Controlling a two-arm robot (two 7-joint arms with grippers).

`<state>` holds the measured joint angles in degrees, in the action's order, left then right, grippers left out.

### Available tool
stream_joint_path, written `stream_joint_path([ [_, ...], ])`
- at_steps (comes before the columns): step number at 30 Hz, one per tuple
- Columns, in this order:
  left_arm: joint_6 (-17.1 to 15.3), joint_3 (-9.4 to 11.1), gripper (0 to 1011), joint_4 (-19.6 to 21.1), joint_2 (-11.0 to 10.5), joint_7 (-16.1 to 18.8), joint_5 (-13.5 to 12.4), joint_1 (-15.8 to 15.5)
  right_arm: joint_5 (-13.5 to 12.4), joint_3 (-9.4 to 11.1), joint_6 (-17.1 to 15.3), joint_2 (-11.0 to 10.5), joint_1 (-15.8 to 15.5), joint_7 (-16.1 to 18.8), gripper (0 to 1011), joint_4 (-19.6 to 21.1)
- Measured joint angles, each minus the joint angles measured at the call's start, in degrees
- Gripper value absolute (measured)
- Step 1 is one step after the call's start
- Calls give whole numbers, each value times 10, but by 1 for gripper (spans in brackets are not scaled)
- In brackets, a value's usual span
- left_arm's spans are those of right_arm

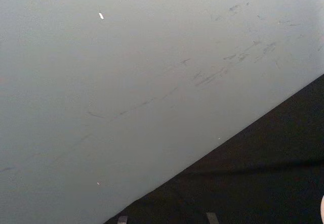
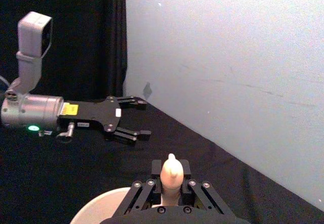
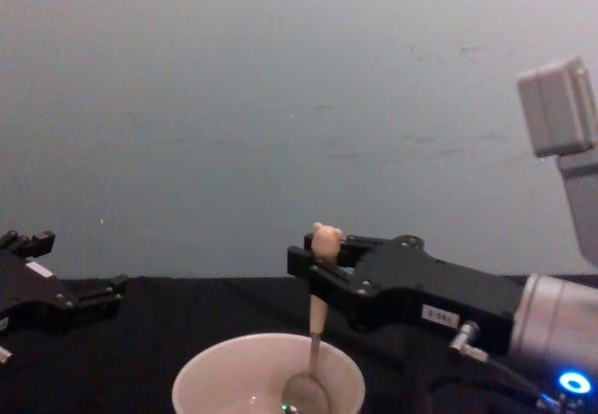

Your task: Pick up the stirring spoon with one hand, stir inside the cup, then place it back in its original position.

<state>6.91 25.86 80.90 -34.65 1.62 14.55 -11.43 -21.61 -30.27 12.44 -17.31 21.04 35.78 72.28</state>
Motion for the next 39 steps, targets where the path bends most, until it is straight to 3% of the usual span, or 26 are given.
stream_joint_path([
  [9, 0, 0, 1001, 0, 0, 0, 0, 0, -8, -6, -5, -29, -29, 22, 209, 46],
  [15, 0, 0, 1001, 0, 0, 0, 0, 0, -15, -17, -9, -32, -38, 33, 209, 62],
  [21, 0, 0, 1001, 0, 0, 0, 0, 0, -19, -29, -9, -21, -32, 36, 209, 60],
  [27, 0, 0, 1001, 0, 0, 0, 0, 0, -8, -37, -2, 5, -10, 22, 209, 26],
  [33, 0, 0, 1001, 0, 0, 0, 0, 0, 12, -31, 17, 29, 18, -3, 209, -19],
  [39, 0, 0, 1001, 0, 0, 0, 0, 0, 21, -22, 24, 34, 27, -11, 209, -37],
])
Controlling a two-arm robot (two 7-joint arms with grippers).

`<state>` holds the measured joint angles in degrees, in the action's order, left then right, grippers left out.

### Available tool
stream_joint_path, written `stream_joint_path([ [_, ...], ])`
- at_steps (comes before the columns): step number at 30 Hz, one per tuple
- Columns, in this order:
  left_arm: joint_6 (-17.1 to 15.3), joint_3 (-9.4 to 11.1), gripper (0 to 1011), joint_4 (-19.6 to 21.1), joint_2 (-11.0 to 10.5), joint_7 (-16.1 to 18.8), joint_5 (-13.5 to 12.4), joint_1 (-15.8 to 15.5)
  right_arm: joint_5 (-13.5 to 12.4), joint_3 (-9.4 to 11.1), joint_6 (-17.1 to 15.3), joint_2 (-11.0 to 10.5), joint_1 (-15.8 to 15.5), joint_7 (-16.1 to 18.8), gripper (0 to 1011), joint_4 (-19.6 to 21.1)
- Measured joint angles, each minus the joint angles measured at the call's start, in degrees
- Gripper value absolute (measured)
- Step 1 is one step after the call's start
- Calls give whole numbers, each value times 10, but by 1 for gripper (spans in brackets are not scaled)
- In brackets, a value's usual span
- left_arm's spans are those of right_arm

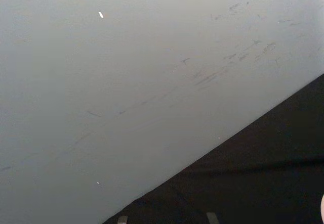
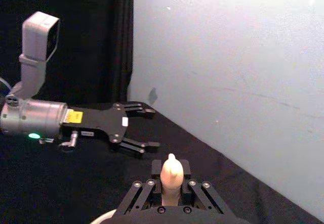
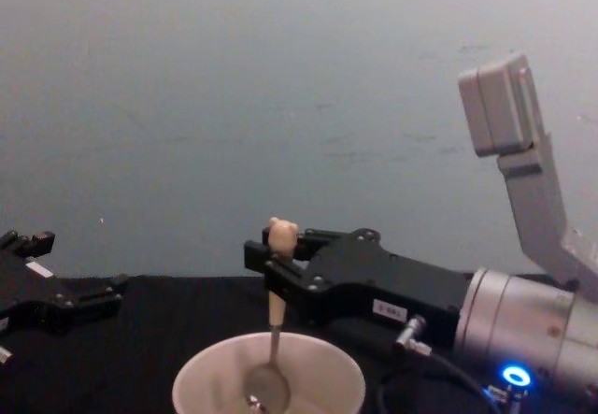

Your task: Pick up the stirring spoon with one hand, stir inside the cup, then place it back in its original position.

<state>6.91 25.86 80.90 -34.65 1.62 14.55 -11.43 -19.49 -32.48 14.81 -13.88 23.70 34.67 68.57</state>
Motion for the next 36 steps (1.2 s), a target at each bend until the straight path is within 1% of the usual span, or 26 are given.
stream_joint_path([
  [11, 0, 0, 1001, 0, 0, 0, 0, 0, 6, 11, 1, -2, -3, -1, 209, -1],
  [16, 0, 0, 1001, 0, 0, 0, 0, 0, 8, 16, 0, -7, -6, -1, 209, 4],
  [21, 0, 0, 1002, 0, 0, 0, 0, 0, 8, 24, -1, -24, -23, -3, 209, 29],
  [27, 0, 0, 1001, 0, 0, 0, 0, 0, 7, 26, -3, -43, -45, 5, 209, 59],
  [31, 0, 0, 1001, 0, 0, 0, 0, 0, 3, 22, -9, -56, -61, 15, 209, 80],
  [36, 0, 0, 1001, 0, 0, 0, 0, 0, -4, 15, -16, -62, -73, 24, 209, 100],
])
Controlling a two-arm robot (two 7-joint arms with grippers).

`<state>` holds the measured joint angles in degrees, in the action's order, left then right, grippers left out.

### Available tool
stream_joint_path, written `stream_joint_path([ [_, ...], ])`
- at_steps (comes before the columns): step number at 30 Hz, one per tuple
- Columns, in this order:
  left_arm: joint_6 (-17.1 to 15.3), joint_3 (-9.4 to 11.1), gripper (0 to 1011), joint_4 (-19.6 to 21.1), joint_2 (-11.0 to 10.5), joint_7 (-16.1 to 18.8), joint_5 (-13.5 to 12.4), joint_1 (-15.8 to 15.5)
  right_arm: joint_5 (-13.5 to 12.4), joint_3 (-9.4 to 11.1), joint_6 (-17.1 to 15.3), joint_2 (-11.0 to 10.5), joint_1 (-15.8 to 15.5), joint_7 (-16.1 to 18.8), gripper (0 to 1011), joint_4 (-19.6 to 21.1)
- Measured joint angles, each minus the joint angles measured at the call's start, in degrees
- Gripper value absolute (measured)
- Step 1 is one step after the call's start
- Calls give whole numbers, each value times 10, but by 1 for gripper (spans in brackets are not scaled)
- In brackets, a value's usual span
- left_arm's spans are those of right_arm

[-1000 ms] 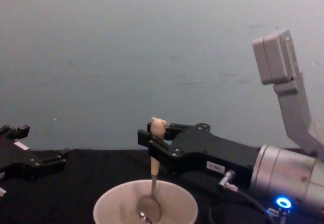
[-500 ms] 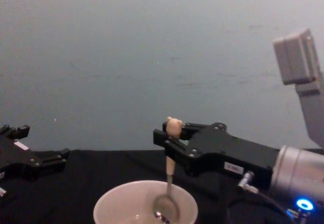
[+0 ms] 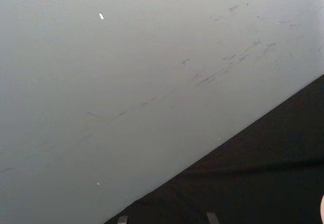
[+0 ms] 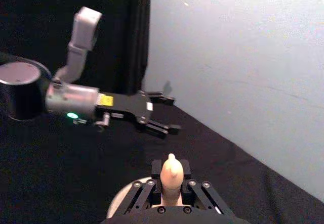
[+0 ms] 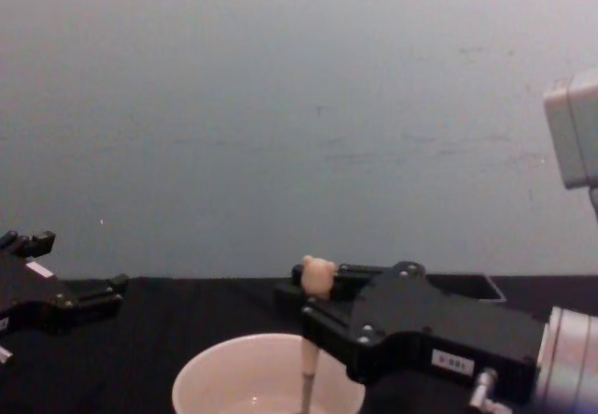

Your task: Pick up the stirring spoon with one hand, stir inside the cup, then place it back in its original position.

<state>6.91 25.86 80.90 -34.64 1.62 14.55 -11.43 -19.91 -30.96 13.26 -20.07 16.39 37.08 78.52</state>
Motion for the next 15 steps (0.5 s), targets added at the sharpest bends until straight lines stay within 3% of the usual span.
stream_joint_path([
  [7, 0, 0, 1001, 0, 0, 0, 0, 0, -14, -12, -6, 5, -3, 9, 209, 12],
  [15, 0, 0, 1001, 0, 0, 0, 0, 0, -6, -20, -4, 32, 21, -7, 209, -26],
])
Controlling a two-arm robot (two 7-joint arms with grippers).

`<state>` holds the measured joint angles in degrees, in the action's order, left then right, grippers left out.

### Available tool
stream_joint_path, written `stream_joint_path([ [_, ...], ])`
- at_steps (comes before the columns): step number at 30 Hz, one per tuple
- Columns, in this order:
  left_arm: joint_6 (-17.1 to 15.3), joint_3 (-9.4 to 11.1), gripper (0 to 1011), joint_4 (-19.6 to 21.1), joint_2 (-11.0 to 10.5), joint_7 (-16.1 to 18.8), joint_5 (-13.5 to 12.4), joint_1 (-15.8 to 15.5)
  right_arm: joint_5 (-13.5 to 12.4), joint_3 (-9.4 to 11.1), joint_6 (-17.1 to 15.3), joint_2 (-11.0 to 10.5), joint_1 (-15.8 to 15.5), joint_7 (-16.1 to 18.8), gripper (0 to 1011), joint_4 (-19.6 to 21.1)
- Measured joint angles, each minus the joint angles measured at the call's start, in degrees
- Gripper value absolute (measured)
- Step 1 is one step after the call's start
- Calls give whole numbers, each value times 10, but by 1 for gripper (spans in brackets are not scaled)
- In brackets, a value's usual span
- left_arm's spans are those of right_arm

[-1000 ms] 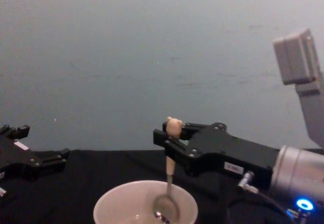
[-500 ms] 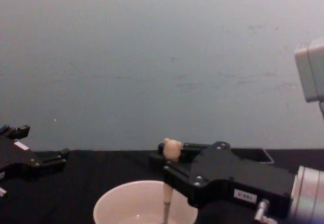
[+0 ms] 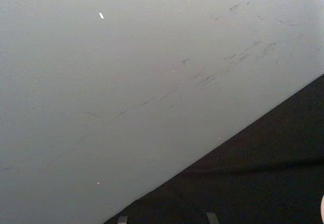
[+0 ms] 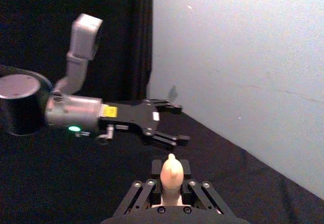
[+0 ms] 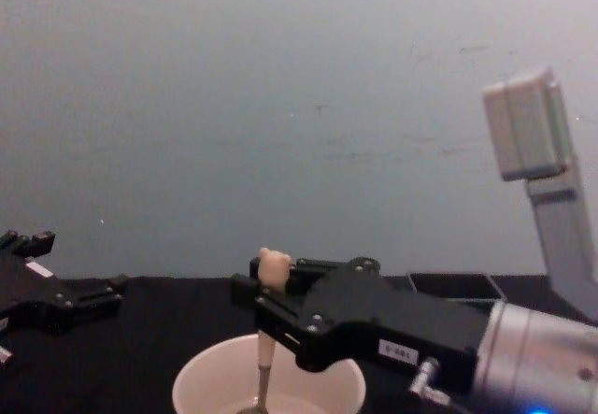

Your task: Pick up the stirring spoon with one hand, stir inside the cup, then place it back in its original position.

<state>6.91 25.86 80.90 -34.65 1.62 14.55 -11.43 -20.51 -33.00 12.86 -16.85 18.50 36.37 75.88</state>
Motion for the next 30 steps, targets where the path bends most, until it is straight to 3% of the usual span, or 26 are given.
stream_joint_path([
  [9, 0, 0, 1001, 0, 0, 0, 0, 0, 10, 13, 8, 24, 28, -25, 209, -46],
  [25, 0, 0, 1001, 0, 0, 0, 0, 0, 15, 26, 8, 20, 26, -29, 209, -49],
  [30, 0, 0, 1001, 0, 0, 0, 0, 0, 15, 33, 4, 9, 18, -29, 209, -37],
])
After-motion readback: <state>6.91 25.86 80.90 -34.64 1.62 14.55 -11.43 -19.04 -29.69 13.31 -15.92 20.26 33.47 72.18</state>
